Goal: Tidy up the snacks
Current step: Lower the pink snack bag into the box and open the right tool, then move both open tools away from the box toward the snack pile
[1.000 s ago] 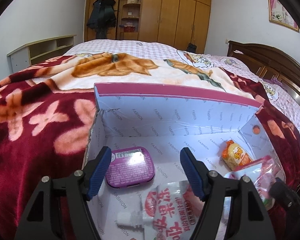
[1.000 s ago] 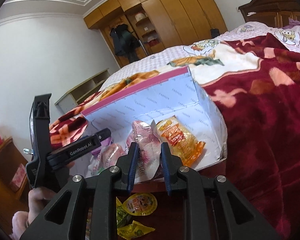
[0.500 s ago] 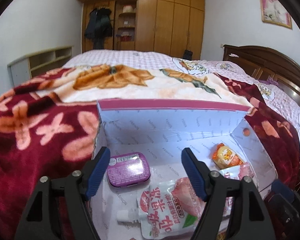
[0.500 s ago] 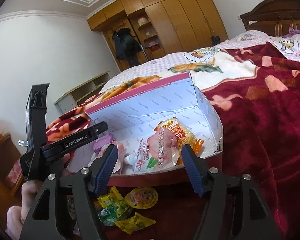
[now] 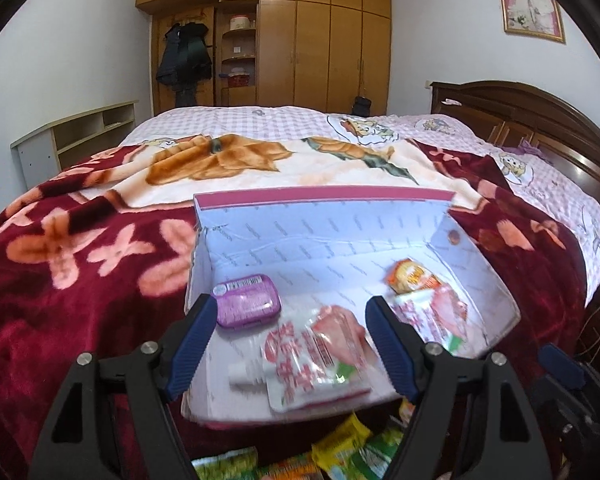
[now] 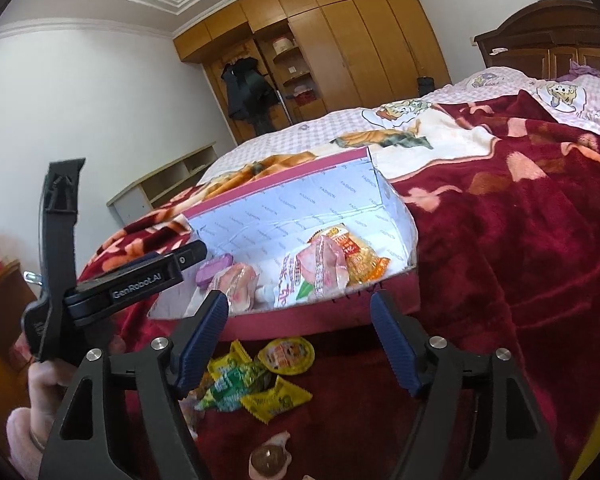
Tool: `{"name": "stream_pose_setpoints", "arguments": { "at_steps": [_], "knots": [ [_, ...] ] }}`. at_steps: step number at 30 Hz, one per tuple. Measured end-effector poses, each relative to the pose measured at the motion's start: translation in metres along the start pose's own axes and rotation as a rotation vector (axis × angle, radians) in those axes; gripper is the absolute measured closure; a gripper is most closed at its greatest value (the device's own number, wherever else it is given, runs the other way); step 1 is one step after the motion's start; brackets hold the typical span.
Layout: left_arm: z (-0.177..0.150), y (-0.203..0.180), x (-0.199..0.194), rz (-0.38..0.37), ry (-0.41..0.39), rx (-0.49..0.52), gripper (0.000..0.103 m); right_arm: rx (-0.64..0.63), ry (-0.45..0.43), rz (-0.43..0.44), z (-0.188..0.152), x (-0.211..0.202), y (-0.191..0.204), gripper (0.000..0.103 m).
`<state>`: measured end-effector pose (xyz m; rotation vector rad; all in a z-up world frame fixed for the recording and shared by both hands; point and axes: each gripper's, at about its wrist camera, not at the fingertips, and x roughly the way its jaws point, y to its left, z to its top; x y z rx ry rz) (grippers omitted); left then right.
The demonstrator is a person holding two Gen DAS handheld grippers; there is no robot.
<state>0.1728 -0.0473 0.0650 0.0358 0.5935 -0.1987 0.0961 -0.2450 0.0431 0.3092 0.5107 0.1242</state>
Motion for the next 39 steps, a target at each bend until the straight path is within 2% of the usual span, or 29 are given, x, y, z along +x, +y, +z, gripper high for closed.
{"name": "stream_pose_setpoints", "arguments": {
  "at_steps": [13,25,39],
  "knots": [
    [-0.027,-0.007,-0.028,-0.029,0.055,-0.021,0.023,-0.042,0.038,0.016,-0.016,-0.012,0.01,0.027],
    [-0.058,0.017,-0.044,0.004,0.112,-0.1,0.023,-0.064,0.051,0.02,-0.024,-0.027,0.016,0.027],
    [-0.091,0.044,-0.057,0.051,0.147,-0.107,0.023,-0.106,0.109,0.021,-0.045,-0.024,0.026,0.027]
  ]
}}
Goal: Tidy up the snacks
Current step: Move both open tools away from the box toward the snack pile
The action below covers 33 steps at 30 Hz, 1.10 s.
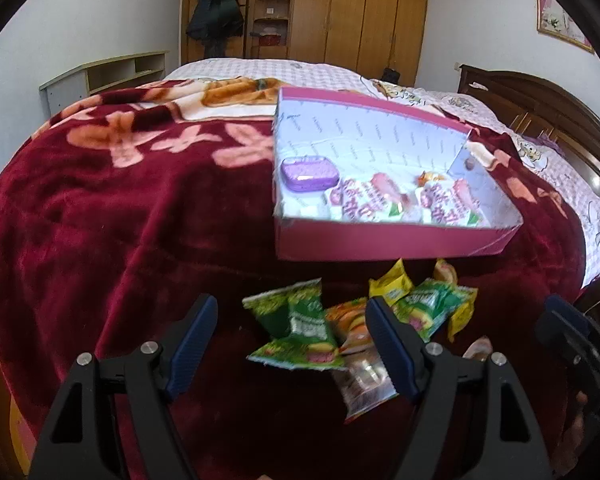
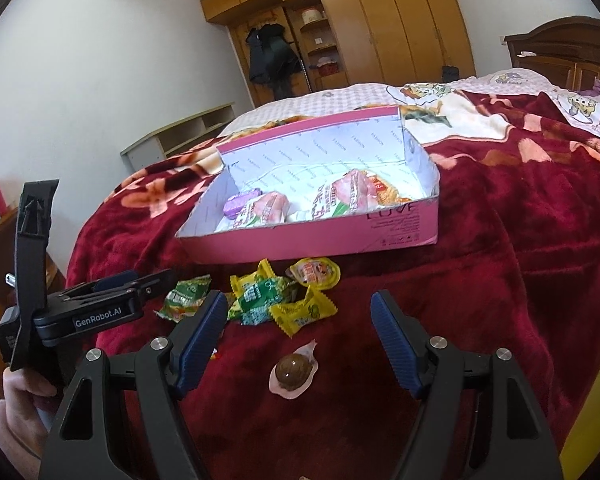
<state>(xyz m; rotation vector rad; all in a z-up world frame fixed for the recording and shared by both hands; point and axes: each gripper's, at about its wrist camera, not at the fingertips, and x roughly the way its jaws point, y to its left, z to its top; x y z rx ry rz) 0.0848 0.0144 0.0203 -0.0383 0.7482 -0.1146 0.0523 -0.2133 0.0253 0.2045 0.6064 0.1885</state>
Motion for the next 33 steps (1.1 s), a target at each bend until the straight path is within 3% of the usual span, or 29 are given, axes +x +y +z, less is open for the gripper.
{"name": "stream_pose_setpoints", "arguments": {
  "at_steps": [10,16,21,28,33],
  "knots": [
    [-0.009,0.012,0.016,-0.001,0.039,-0.058,0.023,0.0,0.035,-0.005,-0.01,0.008,-0.003,0.027],
    [-0.01,0.009,0.027,0.103,0.024,-0.026,0.023,0.007,0.061,-0.003,-0.015,0.016,-0.006,0.027],
    [-0.011,0.01,0.035,0.075,0.029,-0.035,0.023,0.014,0.086,-0.004,-0.02,0.025,-0.009,0.027],
    [-0.014,0.011,0.047,0.097,0.029,-0.054,0.021,0.015,0.116,0.0,-0.026,0.035,-0.009,0.027],
    [-0.015,0.017,0.046,0.103,0.022,-0.067,0.032,0.001,0.126,-0.005,-0.03,0.038,-0.007,0.027]
  ]
}}
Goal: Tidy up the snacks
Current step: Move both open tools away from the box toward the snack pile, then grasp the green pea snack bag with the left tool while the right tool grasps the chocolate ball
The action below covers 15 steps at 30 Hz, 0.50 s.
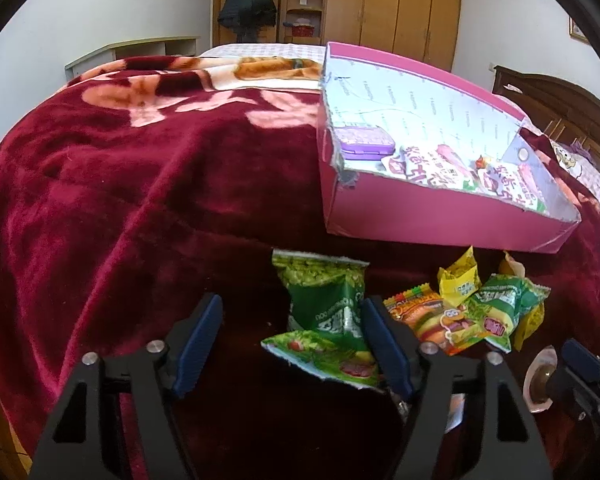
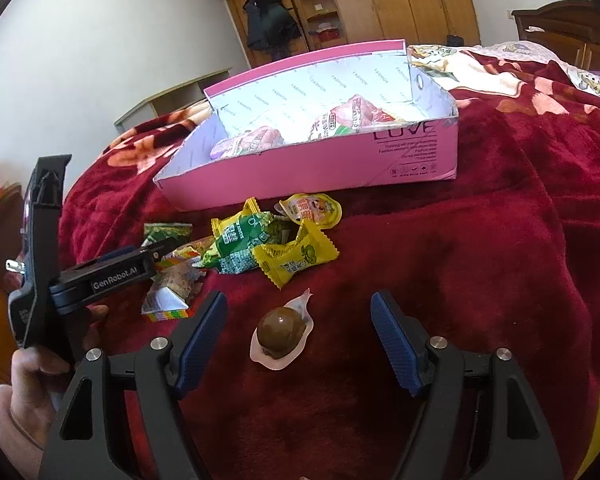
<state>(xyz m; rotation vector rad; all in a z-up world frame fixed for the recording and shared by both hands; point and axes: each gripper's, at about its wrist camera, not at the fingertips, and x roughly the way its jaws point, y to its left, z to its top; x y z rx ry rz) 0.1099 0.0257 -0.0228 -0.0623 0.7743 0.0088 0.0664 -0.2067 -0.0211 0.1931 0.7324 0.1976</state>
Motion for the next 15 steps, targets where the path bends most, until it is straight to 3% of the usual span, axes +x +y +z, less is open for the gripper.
{"name": "stream_pose_setpoints", "arguments": {
  "at_steps": [4,15],
  "knots": [
    [0.002,0.001,0.0,-0.008,-0.001,0.013,0.04,-0.009,0.006,-0.008,-0.003,0.002,0.001,0.027],
    [0.001,-0.002,0.018,0.003,0.025,0.047,0.038,-0.054,0.002,-0.045,-0.013,0.01,0.005,0.028]
  ]
}}
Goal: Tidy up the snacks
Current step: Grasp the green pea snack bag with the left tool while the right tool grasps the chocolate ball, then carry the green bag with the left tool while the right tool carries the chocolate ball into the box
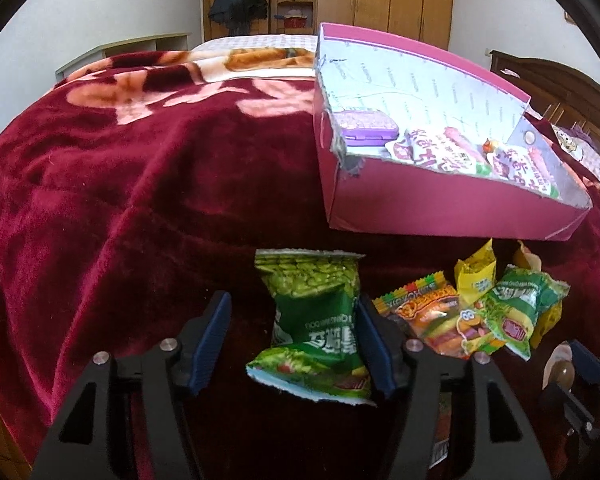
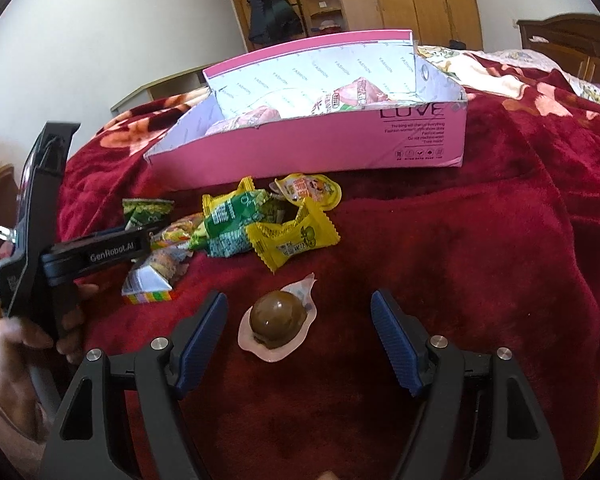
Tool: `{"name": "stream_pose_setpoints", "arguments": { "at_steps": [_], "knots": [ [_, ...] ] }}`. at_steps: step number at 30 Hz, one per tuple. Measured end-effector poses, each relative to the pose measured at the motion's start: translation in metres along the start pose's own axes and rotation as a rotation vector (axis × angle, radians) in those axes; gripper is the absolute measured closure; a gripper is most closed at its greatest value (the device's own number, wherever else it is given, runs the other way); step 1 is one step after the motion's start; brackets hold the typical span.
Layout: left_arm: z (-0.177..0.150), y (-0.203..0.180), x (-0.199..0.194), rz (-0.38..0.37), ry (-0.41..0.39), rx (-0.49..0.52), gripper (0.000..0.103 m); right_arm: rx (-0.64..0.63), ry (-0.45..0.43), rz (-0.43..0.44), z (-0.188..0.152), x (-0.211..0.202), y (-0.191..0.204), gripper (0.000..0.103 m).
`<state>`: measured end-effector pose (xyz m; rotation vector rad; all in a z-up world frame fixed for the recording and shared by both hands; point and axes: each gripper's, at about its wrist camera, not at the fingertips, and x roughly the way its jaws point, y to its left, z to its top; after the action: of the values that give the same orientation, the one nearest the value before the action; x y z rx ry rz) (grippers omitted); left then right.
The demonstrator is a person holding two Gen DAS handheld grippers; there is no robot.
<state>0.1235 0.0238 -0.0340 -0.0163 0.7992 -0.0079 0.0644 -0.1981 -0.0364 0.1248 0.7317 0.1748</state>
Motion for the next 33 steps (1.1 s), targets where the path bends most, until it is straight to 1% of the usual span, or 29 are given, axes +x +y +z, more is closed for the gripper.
{"name": "stream_pose_setpoints", "arguments": {
  "at_steps": [5,7,9,12,14,16,18,19,28,33],
  "knots": [
    [-0.002,0.0,0.0,-0.009,-0.01,-0.005,0.038,0.0,-0.011,-0.035,-0.002,-0.002,0.001,0.037],
    [-0.003,0.0,-0.001,-0.011,-0.014,-0.002,0.037,0.006,-0.017,-0.048,-0.003,-0.003,0.0,0.043],
    [-0.003,0.001,-0.001,-0.015,-0.017,-0.005,0.037,0.016,-0.021,-0.05,-0.003,-0.003,-0.002,0.046],
    [-0.004,0.003,-0.003,-0.023,-0.024,-0.012,0.038,0.023,-0.031,-0.052,-0.003,-0.005,-0.003,0.062],
    [-0.003,0.004,-0.005,-0.028,-0.025,-0.013,0.041,0.021,-0.033,-0.05,-0.002,-0.005,-0.002,0.066],
    [-0.003,0.006,-0.006,-0.032,-0.025,-0.026,0.048,0.02,-0.034,-0.049,-0.002,-0.005,-0.002,0.072],
    [-0.003,0.011,-0.009,-0.04,-0.028,-0.045,0.054,0.02,-0.037,-0.046,-0.001,-0.005,-0.002,0.072],
    [-0.003,0.013,-0.009,-0.05,-0.028,-0.054,0.055,0.02,-0.04,-0.045,-0.001,-0.006,-0.002,0.072],
    [-0.004,0.021,-0.025,-0.133,-0.041,-0.106,0.057,0.027,-0.06,-0.012,0.0,-0.015,-0.002,0.073],
    [-0.003,0.016,-0.04,-0.122,-0.072,-0.082,0.057,0.013,-0.083,0.01,0.001,-0.021,0.0,0.073]
  ]
}}
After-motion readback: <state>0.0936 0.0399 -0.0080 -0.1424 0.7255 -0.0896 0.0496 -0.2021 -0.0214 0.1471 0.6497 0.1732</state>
